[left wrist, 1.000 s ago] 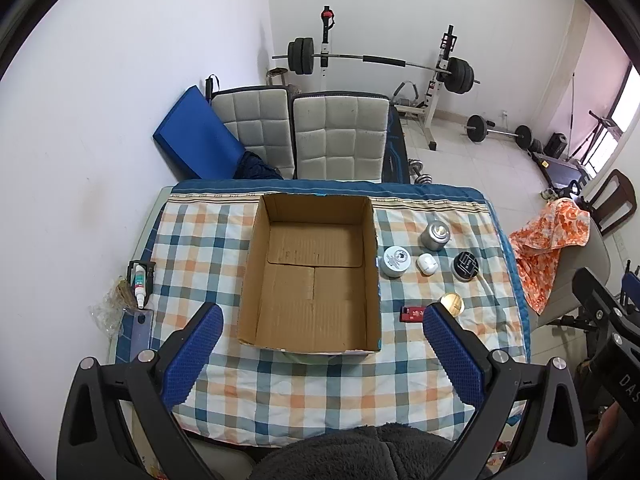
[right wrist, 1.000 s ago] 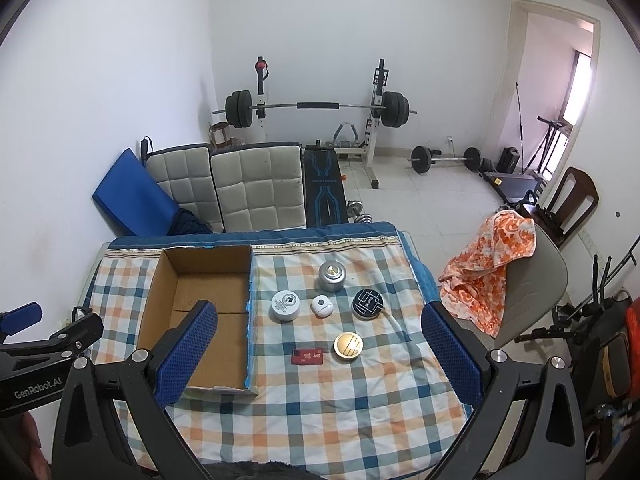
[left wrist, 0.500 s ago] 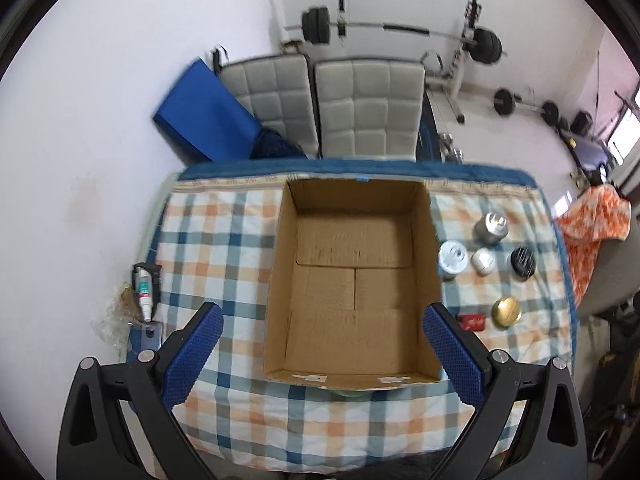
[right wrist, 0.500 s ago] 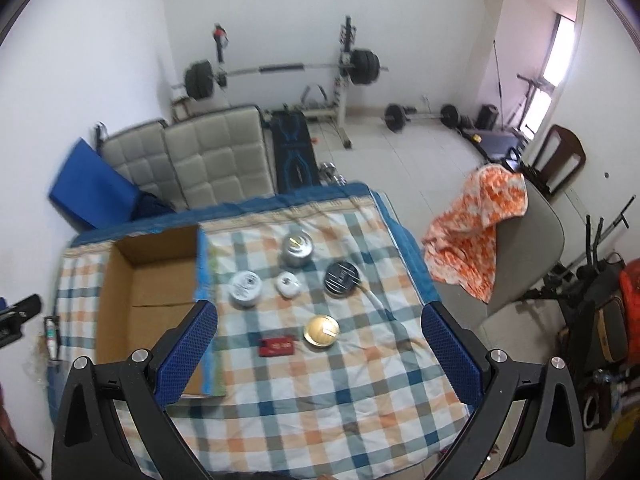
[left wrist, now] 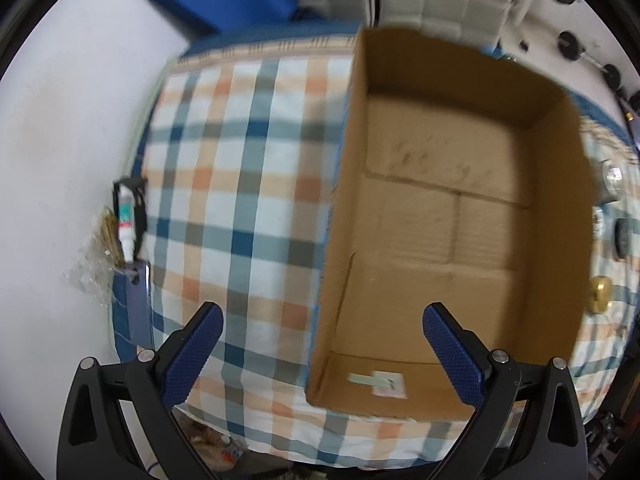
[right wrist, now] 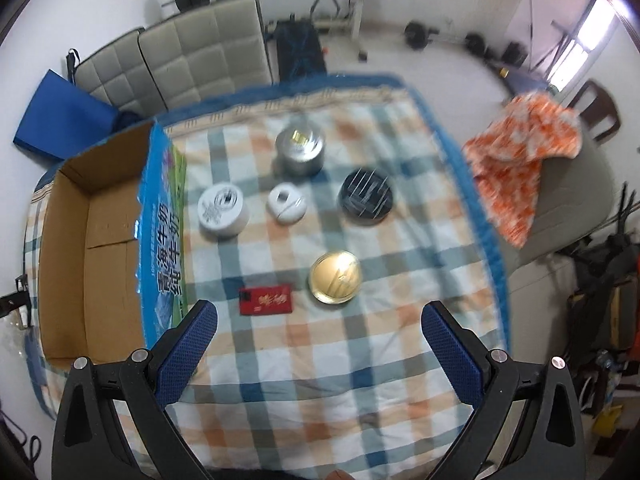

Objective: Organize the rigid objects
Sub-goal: 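Move the right gripper to the white cream jar and close on it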

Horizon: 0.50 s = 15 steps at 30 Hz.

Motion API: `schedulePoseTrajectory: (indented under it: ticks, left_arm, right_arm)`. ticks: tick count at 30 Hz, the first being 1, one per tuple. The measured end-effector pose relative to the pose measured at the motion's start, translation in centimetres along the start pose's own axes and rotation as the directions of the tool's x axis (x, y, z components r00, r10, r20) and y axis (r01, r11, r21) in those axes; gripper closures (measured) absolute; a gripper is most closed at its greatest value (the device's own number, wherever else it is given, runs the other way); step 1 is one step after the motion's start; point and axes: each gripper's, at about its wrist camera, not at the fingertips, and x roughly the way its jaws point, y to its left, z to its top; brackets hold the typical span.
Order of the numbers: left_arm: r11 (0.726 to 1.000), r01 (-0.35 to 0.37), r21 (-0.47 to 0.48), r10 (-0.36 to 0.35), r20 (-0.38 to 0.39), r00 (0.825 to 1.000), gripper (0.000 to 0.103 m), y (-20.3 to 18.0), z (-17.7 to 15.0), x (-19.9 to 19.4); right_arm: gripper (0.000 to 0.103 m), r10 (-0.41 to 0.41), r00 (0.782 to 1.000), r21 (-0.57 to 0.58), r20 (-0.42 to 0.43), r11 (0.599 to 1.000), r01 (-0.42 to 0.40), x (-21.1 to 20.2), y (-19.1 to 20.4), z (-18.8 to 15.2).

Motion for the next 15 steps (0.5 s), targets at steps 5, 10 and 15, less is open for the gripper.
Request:
schedulePoseTrajectory:
  ticks: [5, 10, 15]
  left_arm:
    - [1.0, 0.014, 0.01, -0.013, -0.091, 0.996, 0.014, 0.6, 0.7, 4.2]
    - [0.997, 0.035, 0.065, -0.024, -0.157, 0.987, 0.042, -0.3, 0.7, 7.1]
    - [0.996, 0.055, 0.075, -0.039, -0.208, 0.977, 0.074, -0.9, 0.6, 9.4]
  right_arm:
    - [0.0, 0.02, 0.997, 0.016, -0.069, 1.0, -0.019, 4.5, 1.4, 0.5]
    - [0.0, 0.042, 0.989, 0.077, -0.144, 0.997, -0.031, 8.3, 2.5, 1.8]
    - [0.0, 0.042, 0.975, 0.165, -0.216, 0.986, -0.006, 11.5, 2.0, 2.3]
